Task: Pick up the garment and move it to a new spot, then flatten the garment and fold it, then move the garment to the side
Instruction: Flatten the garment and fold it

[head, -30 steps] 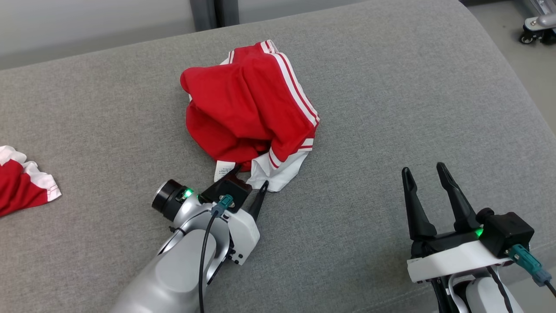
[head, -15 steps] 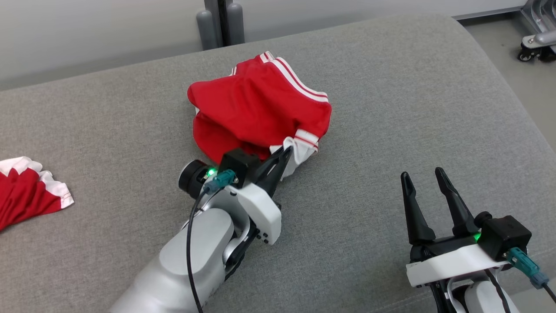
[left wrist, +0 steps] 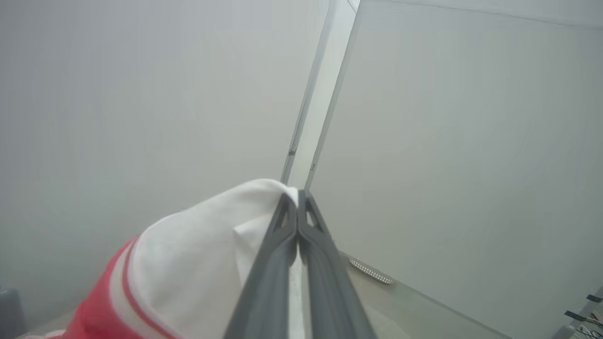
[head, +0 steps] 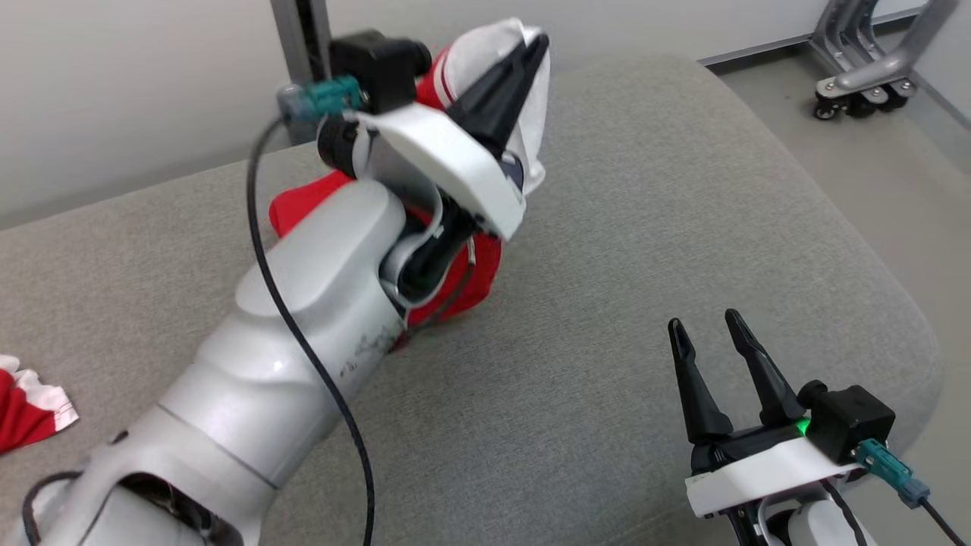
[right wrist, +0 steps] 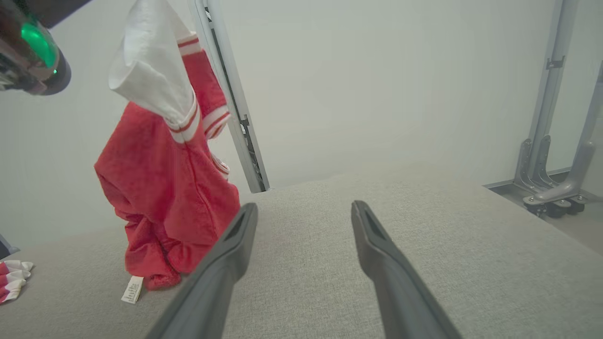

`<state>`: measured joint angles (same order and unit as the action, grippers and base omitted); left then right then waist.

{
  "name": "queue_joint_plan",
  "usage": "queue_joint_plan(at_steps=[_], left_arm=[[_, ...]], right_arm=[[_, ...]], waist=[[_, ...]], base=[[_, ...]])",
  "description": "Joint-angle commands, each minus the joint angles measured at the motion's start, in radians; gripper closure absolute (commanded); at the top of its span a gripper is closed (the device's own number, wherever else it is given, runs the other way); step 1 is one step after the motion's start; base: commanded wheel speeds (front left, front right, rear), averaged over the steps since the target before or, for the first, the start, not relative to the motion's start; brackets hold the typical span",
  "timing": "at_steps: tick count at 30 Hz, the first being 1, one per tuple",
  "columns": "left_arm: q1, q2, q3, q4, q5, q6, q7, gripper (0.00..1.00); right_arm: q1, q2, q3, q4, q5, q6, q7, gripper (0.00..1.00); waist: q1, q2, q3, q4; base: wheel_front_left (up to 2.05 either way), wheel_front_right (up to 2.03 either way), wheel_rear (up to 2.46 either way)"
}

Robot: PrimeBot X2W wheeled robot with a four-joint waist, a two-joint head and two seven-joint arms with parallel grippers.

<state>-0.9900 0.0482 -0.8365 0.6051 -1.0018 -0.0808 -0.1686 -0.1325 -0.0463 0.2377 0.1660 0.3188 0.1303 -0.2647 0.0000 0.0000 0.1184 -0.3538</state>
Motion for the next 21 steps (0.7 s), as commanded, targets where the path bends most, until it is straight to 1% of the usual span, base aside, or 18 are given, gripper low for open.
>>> queue_joint_plan(at_steps=[1, 5, 8, 9, 16, 18, 19, 21], left_arm=[[-0.063, 0.003, 0.017, 0.005, -0.039, 0.008, 0.006, 1.00], [-0.175, 0.004, 0.042, 0.024, -0.108, 0.019, 0.000, 1.00], [-0.264, 0.004, 0.049, 0.056, -0.116, 0.023, -0.010, 1.00], [-0.264, 0.004, 0.049, 0.056, -0.116, 0.023, -0.010, 1.00], [-0.428, 0.003, 0.109, 0.146, -0.136, 0.036, -0.063, 1.00], [-0.448, 0.004, 0.116, 0.174, -0.122, 0.040, -0.075, 1.00], [-0.427, 0.005, 0.123, 0.211, -0.119, 0.046, -0.082, 1.00], [-0.382, 0.006, 0.126, 0.251, -0.127, 0.043, -0.086, 1.00]], right_arm=[[-0.002, -0.007, 0.003, -0.004, 0.013, 0.001, -0.002, 0.00], [0.002, -0.006, 0.013, -0.007, 0.025, 0.001, -0.002, 0.00], [0.003, -0.007, 0.028, -0.001, 0.030, 0.001, -0.003, 0.00], [0.003, -0.007, 0.028, -0.001, 0.030, 0.001, -0.003, 0.00], [-0.008, -0.007, 0.047, -0.004, 0.041, 0.001, -0.002, 0.00], [-0.008, -0.007, 0.045, -0.005, 0.041, 0.001, -0.002, 0.00], [-0.006, -0.007, 0.038, -0.008, 0.040, 0.001, -0.003, 0.00], [-0.001, -0.006, 0.035, -0.009, 0.040, 0.001, -0.002, 0.00]], waist=[[0.0000, 0.0000, -0.007, -0.033], [0.0000, 0.0000, -0.007, -0.049], [0.0000, 0.0000, -0.009, -0.062], [0.0000, 0.0000, -0.009, -0.062], [0.0000, 0.0000, -0.015, -0.066], [0.0000, 0.0000, -0.013, -0.059], [0.0000, 0.0000, -0.015, -0.049], [0.0000, 0.0000, -0.015, -0.036]], base=[[0.00, 0.00, 0.00], [0.00, 0.00, 0.00], [0.00, 0.00, 0.00], [0.00, 0.00, 0.00], [0.00, 0.00, 0.00], [0.00, 0.00, 0.00], [0.00, 0.00, 0.00], [0.00, 0.00, 0.00]])
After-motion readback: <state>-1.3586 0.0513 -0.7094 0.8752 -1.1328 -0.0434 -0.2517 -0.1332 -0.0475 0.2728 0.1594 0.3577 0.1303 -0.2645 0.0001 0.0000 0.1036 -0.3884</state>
